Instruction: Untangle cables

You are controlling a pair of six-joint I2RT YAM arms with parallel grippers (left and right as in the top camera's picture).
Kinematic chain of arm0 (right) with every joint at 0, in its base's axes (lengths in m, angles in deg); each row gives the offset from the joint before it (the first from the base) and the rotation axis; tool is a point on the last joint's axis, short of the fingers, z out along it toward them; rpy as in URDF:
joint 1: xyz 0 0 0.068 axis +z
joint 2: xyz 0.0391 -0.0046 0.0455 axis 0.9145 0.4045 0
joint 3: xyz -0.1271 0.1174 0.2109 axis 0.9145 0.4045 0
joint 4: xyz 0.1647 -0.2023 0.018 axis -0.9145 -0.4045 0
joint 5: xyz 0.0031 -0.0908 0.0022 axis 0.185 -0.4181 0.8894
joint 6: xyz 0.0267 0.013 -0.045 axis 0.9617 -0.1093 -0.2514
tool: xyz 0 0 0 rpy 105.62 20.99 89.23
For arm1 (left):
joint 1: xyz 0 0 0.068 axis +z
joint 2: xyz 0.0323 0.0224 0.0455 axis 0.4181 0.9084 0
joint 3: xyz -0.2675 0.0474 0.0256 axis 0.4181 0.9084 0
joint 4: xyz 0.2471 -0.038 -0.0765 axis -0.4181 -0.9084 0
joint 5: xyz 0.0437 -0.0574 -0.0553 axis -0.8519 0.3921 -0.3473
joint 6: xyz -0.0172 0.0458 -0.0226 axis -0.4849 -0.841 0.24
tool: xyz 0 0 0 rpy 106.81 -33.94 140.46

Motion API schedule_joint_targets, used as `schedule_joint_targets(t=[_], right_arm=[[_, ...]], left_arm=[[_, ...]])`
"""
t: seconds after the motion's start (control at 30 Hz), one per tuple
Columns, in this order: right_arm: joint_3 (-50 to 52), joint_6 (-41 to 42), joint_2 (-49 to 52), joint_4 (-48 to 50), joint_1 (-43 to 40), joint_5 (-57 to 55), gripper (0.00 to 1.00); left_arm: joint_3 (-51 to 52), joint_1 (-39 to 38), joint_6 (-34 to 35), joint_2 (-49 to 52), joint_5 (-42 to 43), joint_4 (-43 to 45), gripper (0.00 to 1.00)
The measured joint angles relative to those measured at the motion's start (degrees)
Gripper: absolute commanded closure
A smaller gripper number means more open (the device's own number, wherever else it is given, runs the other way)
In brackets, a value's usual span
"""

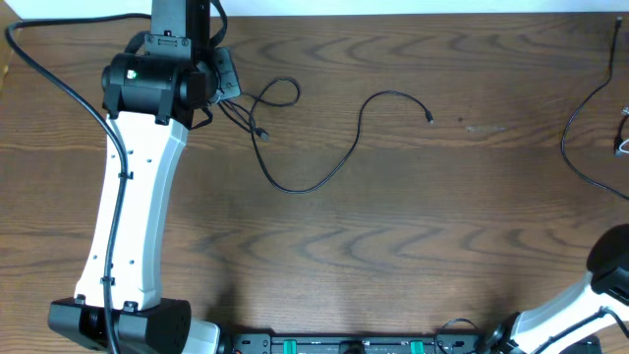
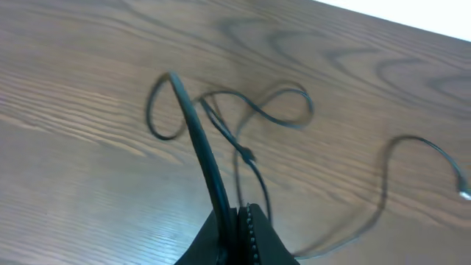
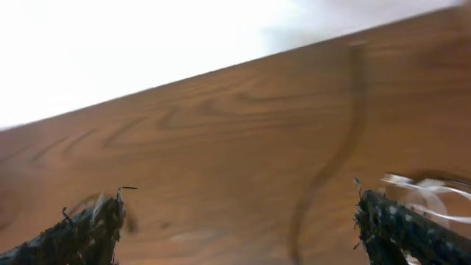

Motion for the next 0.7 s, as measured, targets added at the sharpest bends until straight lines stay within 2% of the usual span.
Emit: schedule_joint_targets(t=[0.27,0.57,0.6,0.7], right_arm=[[0.0,-0.42,0.0,-2.08,11.17,2.75,0.02],[0.0,-0.44,0.0,-3.19,18.58,2.95,0.02],[0.0,-0.42,0.0,-3.34,19.17,2.64,0.02],[0.0,-0.42,0.0,-3.58,20.15,2.1,0.03]], left_arm=[[4.76,-1.01,0.42,0.0,11.3,-0.96,0.92],[19.39,-9.09,3.23,0.0,18.25,4.24,0.91],[20.79,-10.25,3.67,0.0,18.67,4.98,0.87],[23.26,-13.27,4.66,0.0,19.54,6.36,0.59]])
